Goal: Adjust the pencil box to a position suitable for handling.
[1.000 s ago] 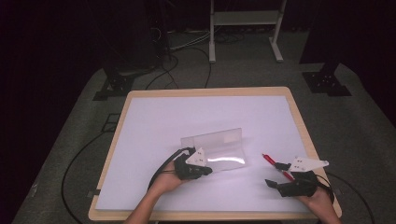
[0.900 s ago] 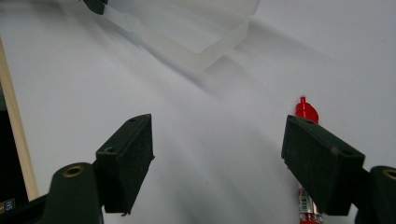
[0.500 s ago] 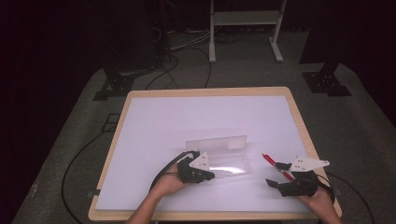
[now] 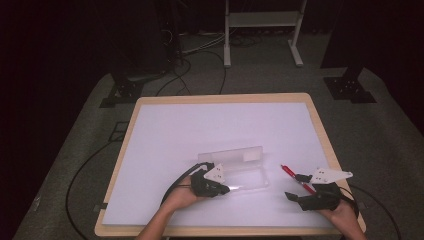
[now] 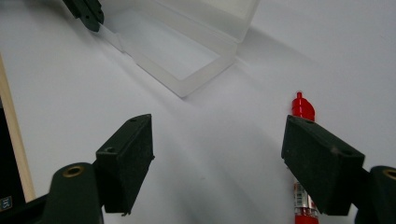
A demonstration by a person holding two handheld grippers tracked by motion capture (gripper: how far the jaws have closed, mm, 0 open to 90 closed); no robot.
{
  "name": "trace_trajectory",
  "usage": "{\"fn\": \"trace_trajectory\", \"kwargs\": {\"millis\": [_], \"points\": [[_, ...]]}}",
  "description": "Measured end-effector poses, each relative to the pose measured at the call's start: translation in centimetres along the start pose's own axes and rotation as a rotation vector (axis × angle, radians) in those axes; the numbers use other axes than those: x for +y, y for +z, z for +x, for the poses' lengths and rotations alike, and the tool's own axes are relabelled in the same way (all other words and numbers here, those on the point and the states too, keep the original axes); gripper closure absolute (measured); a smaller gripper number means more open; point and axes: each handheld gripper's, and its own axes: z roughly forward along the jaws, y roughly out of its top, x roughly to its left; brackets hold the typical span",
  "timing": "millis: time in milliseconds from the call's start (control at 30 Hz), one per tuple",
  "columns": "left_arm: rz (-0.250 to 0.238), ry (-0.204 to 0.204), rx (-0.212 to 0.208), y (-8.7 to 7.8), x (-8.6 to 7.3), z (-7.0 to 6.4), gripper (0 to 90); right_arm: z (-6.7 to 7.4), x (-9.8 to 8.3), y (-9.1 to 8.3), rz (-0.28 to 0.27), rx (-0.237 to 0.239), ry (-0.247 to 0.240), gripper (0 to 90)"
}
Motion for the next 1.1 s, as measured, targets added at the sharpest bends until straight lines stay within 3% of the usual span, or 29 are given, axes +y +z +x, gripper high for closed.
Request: {"fn": "trace_trajectory", "kwargs": {"millis": [67, 367, 533, 733, 1100], "points": [[0.000, 0.002, 0.004, 0.0, 0.0, 0.0, 88.5, -0.1, -0.1, 0.0, 0.001, 0.000, -0.001, 24.0], [-0.040, -0.024, 0.011, -0.7, 0.2, -0.1, 69.2, -0.1, 0.0, 0.3, 0.016, -0.007, -0.002, 23.6], [-0.070, -0.025, 0.033, -1.6, 0.2, -0.4, 65.6, -0.3, 0.1, 0.4, 0.022, -0.021, 0.011, 23.7], [-0.072, -0.025, 0.050, -2.3, 0.1, -0.5, 61.7, -0.5, 0.3, 0.5, 0.029, -0.036, 0.022, 23.7], [-0.116, -0.036, 0.085, -4.5, -0.3, -0.8, 56.9, -1.6, 0.2, 0.6, 0.060, -0.100, 0.071, 30.1]]}}
